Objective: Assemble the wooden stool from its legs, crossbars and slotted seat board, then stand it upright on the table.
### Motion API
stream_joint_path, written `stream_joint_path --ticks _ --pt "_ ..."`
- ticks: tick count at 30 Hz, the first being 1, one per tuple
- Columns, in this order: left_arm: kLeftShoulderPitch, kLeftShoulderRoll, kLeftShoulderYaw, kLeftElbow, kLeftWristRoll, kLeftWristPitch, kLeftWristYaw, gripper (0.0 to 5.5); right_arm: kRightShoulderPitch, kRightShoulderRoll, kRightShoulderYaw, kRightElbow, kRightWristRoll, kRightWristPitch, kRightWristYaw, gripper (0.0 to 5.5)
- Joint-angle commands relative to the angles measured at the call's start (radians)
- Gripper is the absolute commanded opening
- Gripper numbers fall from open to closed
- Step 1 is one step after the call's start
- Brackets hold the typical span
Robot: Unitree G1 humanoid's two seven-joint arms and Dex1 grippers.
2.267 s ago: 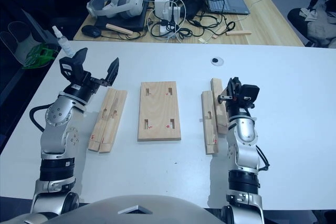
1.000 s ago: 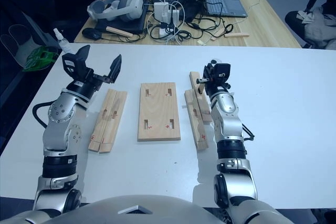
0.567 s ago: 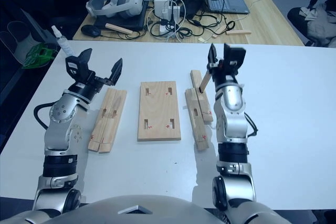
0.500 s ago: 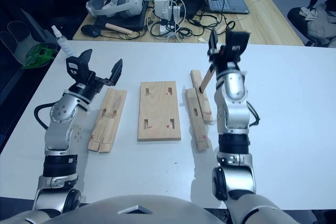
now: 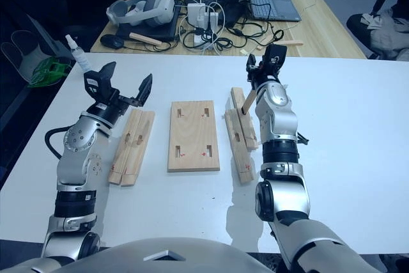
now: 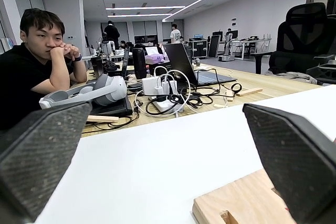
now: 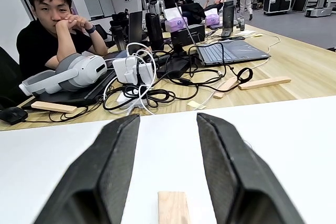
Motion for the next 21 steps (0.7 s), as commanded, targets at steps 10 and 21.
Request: stream_joint_path --ticks 10,21 --pt "0.034 -0.007 -0.006 -0.015 0.008 0.004 0.008 5.4 0.168 0.076 0.147 -0.471 -0.154 0.043 -0.121 2.0" --pt "0.068 -0.01 0.009 -0.023 0.018 -0.018 0.035 5.4 0.625 0.068 0.171 -0.837 -0.039 0.531 -0.037 2.0"
